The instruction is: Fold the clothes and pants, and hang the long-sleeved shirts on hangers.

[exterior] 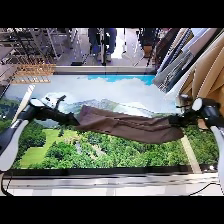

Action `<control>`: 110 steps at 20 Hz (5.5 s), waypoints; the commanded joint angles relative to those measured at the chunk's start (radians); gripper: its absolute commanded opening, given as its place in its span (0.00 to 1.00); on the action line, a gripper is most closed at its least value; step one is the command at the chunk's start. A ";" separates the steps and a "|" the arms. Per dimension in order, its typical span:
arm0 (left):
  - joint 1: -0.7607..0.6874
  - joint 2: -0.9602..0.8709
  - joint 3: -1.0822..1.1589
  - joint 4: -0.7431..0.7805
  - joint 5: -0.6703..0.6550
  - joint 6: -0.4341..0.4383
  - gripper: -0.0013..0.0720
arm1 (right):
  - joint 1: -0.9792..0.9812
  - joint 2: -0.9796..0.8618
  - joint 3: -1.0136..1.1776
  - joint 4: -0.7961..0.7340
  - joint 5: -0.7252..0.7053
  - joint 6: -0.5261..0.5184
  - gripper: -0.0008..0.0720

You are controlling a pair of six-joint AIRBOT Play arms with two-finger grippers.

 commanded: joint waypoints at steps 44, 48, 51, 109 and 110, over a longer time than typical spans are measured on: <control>-0.042 0.033 0.080 0.117 0.076 -0.101 0.03 | 0.216 -0.397 -0.046 0.838 -0.251 -0.134 0.90; -0.042 0.033 0.080 0.117 0.062 -0.101 0.03 | 0.232 -0.486 -0.045 1.088 -0.232 -0.283 0.81; -0.042 0.034 0.080 0.104 0.027 -0.101 0.03 | 0.259 -0.520 0.019 1.203 -0.238 -0.326 0.36; 0.152 0.484 -0.072 0.626 -0.243 -0.164 0.03 | -0.764 -0.044 -0.315 0.354 -0.112 -0.244 0.03; 0.152 0.484 -0.072 0.626 -0.243 -0.165 0.03 | -0.760 -0.041 -0.306 0.355 -0.103 -0.243 0.03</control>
